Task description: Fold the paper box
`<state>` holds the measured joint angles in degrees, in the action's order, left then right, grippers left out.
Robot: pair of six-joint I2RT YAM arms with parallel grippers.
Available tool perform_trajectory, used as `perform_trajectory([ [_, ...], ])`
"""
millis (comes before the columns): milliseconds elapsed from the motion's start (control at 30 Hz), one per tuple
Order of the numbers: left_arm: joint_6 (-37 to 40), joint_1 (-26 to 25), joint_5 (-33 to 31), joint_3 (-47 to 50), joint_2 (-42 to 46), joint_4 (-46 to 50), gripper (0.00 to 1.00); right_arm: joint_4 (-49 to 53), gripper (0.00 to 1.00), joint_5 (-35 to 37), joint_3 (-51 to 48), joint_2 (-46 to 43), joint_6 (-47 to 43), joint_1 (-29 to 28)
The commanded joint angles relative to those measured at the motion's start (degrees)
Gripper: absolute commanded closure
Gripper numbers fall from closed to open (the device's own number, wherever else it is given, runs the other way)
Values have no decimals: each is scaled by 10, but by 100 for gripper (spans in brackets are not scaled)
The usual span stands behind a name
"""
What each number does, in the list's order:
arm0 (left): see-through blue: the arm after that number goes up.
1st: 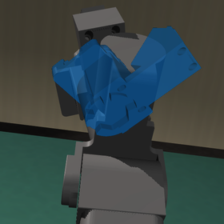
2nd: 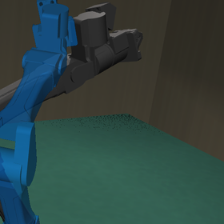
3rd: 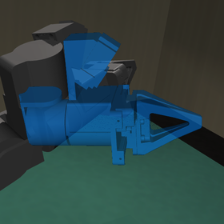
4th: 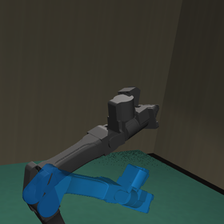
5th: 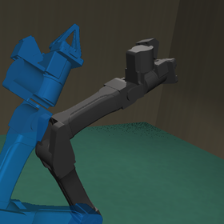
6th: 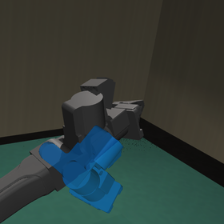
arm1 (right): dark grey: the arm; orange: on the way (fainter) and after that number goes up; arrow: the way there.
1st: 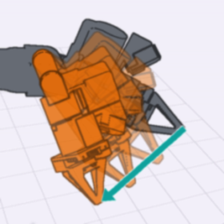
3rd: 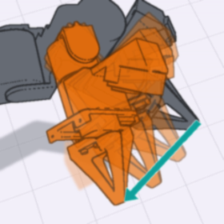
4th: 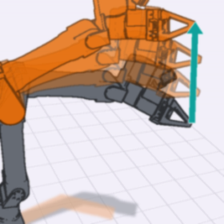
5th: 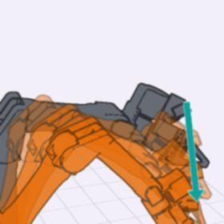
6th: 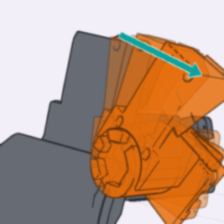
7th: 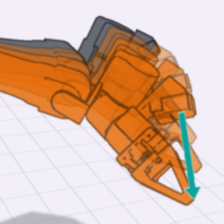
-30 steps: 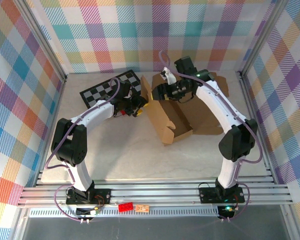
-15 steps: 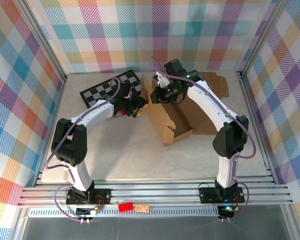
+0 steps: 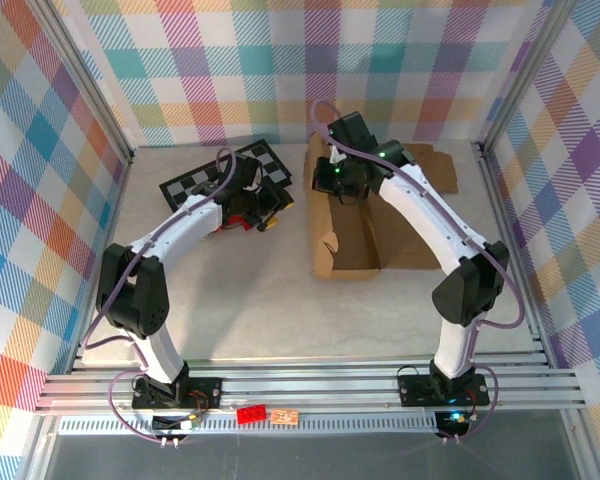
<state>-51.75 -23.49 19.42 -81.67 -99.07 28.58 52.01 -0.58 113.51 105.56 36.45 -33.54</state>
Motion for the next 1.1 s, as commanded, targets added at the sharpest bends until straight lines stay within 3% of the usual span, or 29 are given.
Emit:
perform_trajectory([
  [0, 33, 9, -18, -1, 47, 52, 42, 14, 100, 110, 24, -29, 138, -11],
  [167, 43, 28, -22, 34, 94, 73, 43, 65, 100, 194, 44, -25, 258, -22],
  [300, 66, 28, -20, 40, 117, 100, 43, 139, 100, 271, 115, 8, 329, -32],
  [567, 128, 22, -6, 52, 143, 137, 46, 411, 100, 335, 385, 163, 561, -34],
  [867, 264, -27, -77, 90, 206, 144, 41, 382, 100, 320, 348, 182, 620, -23],
  [967, 325, -61, -93, 103, 222, 111, 36, 376, 100, 313, 345, 187, 616, -21],
  [1067, 390, -106, -150, 98, 218, 93, 33, 366, 100, 308, 339, 187, 608, -21],
])
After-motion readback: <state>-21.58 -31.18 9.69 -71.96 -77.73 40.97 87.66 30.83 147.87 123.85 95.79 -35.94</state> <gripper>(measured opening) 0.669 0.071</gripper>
